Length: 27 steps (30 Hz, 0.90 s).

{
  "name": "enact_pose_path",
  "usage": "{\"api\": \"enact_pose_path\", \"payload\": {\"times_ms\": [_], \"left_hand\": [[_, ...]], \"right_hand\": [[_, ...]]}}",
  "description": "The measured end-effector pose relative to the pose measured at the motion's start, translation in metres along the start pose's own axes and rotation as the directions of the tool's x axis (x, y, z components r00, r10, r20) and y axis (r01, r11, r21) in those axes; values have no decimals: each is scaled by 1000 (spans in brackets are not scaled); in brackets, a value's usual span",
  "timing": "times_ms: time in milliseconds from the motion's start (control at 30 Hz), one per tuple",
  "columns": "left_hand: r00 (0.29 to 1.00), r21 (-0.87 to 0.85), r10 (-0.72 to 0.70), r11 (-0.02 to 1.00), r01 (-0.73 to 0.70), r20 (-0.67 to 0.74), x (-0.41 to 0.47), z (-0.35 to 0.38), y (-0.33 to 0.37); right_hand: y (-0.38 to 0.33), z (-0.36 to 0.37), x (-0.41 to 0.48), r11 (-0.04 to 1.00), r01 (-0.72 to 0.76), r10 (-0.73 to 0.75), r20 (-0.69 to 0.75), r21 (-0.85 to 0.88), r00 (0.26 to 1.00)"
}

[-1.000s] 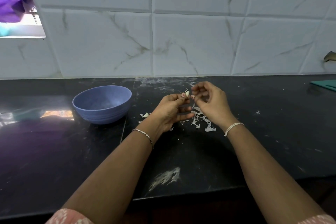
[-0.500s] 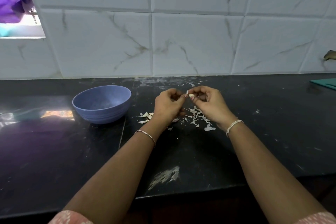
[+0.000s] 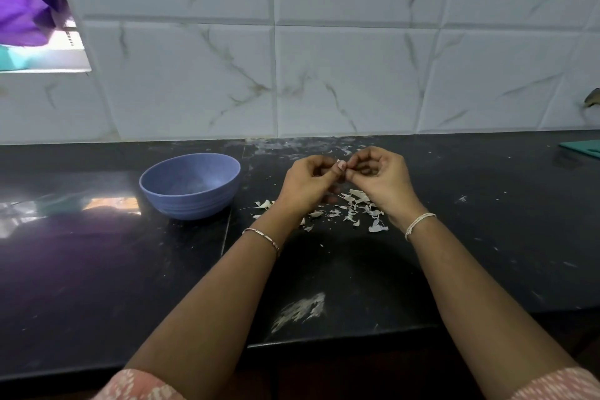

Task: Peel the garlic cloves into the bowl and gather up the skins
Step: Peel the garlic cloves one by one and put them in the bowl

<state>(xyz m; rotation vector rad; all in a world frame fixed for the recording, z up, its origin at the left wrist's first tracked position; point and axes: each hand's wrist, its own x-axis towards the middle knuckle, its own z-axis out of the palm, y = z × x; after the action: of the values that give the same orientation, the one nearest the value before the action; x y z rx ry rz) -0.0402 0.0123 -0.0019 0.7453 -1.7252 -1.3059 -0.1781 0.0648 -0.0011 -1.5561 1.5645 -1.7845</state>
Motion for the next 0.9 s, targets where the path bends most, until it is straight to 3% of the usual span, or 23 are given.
{"api": "enact_pose_path", "payload": {"times_ms": [167, 267, 333, 400, 467, 533, 633, 700, 833, 900], "left_hand": [[998, -165, -46, 986, 40, -34, -15, -24, 18], [986, -178, -31, 984, 2, -162, -24, -52, 37], [969, -44, 20, 999, -32, -247, -29, -83, 47], [948, 286, 102, 958, -12, -301, -33, -121, 50], [940, 601, 140, 795, 80, -311, -38, -154, 49], [956, 776, 86, 606, 174, -282, -39, -176, 45], [973, 905, -2, 367, 215, -230, -39, -186, 40], [977, 938, 30, 288, 195, -212, -38, -184, 38], [961, 928, 194, 355, 116, -195, -33, -171, 42], [966, 926, 207, 370, 72, -158, -31, -161, 45]], "right_hand": [[-18, 16, -2, 996, 85, -84, 45, -10, 995], [-30, 30, -1, 986, 161, -152, 136, -54, 979], [-35, 35, -1, 975, 165, -131, 218, -147, 967], [-33, 37, 0, 940, 168, -65, 327, -296, 943], [-28, 39, 0, 881, 179, 23, 417, -438, 909], [-23, 42, -3, 853, 182, 83, 471, -490, 878], [-21, 51, -8, 855, 216, 77, 528, -471, 846], [-21, 58, -8, 823, 278, 47, 547, -496, 836], [-24, 71, 1, 661, 435, -14, 570, -612, 822], [-27, 80, 5, 564, 508, -14, 608, -651, 794]]}}
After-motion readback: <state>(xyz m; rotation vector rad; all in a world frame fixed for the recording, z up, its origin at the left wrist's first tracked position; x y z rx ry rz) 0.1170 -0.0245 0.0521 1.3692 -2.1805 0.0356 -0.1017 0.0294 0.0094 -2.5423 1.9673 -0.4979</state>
